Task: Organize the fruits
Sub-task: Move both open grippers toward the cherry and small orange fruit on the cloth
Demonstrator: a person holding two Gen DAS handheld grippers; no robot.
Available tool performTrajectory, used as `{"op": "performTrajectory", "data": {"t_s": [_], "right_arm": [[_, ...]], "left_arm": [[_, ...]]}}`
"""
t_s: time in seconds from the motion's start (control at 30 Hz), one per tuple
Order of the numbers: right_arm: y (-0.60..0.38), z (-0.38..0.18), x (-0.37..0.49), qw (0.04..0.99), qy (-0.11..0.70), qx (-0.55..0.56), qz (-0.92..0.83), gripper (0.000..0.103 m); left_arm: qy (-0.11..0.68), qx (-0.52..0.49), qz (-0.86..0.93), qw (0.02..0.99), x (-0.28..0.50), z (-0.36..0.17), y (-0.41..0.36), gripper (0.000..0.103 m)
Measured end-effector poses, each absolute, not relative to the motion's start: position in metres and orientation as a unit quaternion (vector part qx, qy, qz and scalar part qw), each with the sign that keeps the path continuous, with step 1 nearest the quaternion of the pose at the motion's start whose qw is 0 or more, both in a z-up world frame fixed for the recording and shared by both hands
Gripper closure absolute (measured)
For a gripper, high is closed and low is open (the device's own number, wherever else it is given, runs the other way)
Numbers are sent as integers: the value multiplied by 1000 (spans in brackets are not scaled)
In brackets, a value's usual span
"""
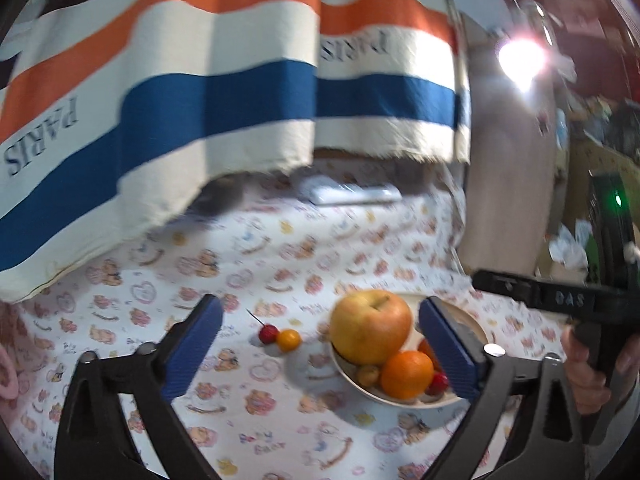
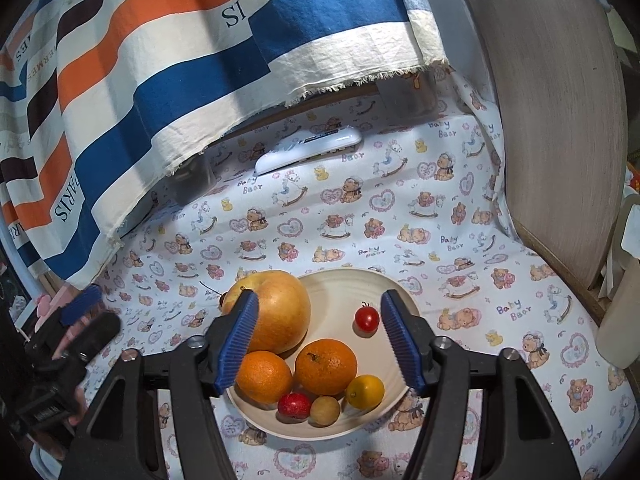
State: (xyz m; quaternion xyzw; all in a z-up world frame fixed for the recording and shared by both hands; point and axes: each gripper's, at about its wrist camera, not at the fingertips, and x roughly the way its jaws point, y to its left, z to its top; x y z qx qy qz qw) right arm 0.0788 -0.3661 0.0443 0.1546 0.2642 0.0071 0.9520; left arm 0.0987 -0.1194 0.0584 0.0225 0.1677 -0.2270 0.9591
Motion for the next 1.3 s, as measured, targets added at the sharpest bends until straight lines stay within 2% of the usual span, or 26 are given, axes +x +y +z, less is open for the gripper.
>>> {"op": "performTrajectory", "data": {"t_s": [0.17,0.37,0.67,1.03,1.3], "right_arm": [[-359,47,76,958,248,142,6,17],[-354,47,75,961,245,129,-2,14],[-342,49,80,962,251,104,-13,13],[-283,94,99,967,251,36,22,13],[-234,83,149,941,328,-12,77,13]], "left_arm": [[166,10,-197,966,107,57,-105,1],[162,21,-154,975,111,54,-95,1],[177,2,-129,976,125,47,-82,1],[206,-53,-86,973,155,30,-46,1],[215,-99,-75,969,164,25,-23,1]]}}
